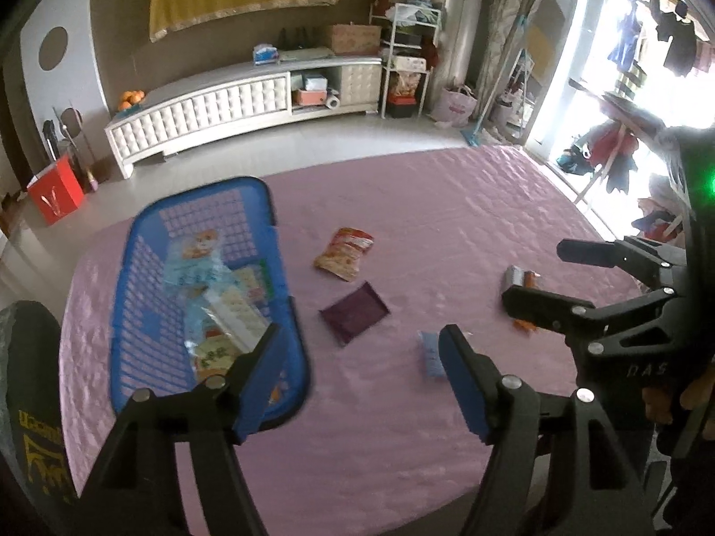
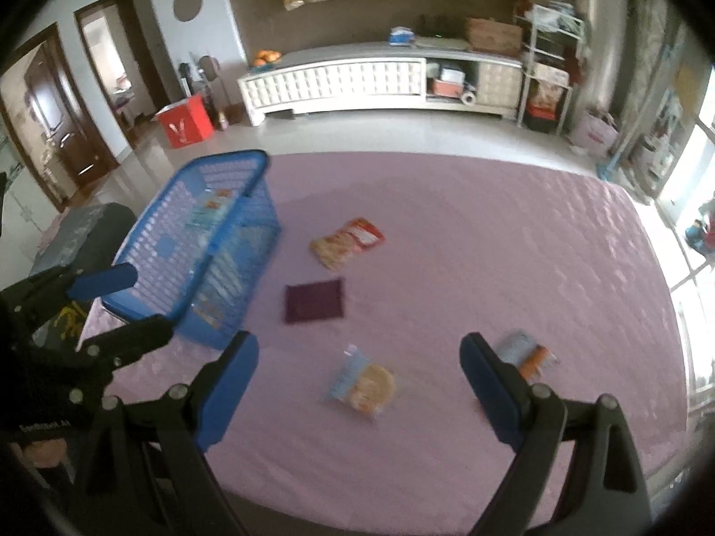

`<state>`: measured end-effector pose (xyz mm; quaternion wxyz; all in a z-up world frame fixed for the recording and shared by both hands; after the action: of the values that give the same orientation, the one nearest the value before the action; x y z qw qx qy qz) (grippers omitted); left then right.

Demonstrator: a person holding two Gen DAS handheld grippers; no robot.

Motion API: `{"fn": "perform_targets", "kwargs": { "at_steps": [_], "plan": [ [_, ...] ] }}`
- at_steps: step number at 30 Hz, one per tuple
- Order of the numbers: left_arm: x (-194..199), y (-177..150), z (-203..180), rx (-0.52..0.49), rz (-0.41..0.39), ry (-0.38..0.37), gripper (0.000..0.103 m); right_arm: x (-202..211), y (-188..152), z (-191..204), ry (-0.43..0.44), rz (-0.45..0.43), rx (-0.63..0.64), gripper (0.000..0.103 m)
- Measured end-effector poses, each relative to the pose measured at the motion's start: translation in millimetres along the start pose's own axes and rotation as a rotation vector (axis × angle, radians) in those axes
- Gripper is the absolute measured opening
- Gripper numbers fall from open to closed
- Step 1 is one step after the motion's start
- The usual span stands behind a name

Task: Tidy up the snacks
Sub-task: 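Move both tools back over the remaining snacks on the table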

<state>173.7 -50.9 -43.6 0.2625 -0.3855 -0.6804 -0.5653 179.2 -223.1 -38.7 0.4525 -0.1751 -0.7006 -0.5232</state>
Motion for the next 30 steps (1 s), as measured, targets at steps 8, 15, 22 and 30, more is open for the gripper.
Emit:
{"fn": "perform_targets", "kwargs": {
  "at_steps": [8,15,22,30],
  "plan": [
    [-33,-16,-42,-0.031,0.056,-0.062,0.072,-5,-46,-40,-0.044,0.032,-0.077,0.094],
    [-80,-37,-78,-0.112,0.151,-0.063,0.077,-24,-74,-64,-0.060,0.077,-0.121,0.094],
    [-129,-48,-89,-0.111,0.241,-0.049,0.077,-46,-94,-81,-0.043,0.124,-0.154,0.094],
    [-177,-59,-98,-0.164,0.346,0.002,0.077,-66,-109,-93,-0.027,0.153,-0.179,0.094]
  ]
}}
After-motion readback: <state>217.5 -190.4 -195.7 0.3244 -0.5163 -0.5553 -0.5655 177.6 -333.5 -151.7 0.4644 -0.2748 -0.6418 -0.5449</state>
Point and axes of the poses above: each gripper's, at about its wrist camera, not at the fingertips, and x roughly against the way its jaws point, z to its left, y to its top, the point moved 2 cm from there along -x, roughly the way its jaws point, and after that the axes turned 14 degrees about x, right-handed, at the moved point
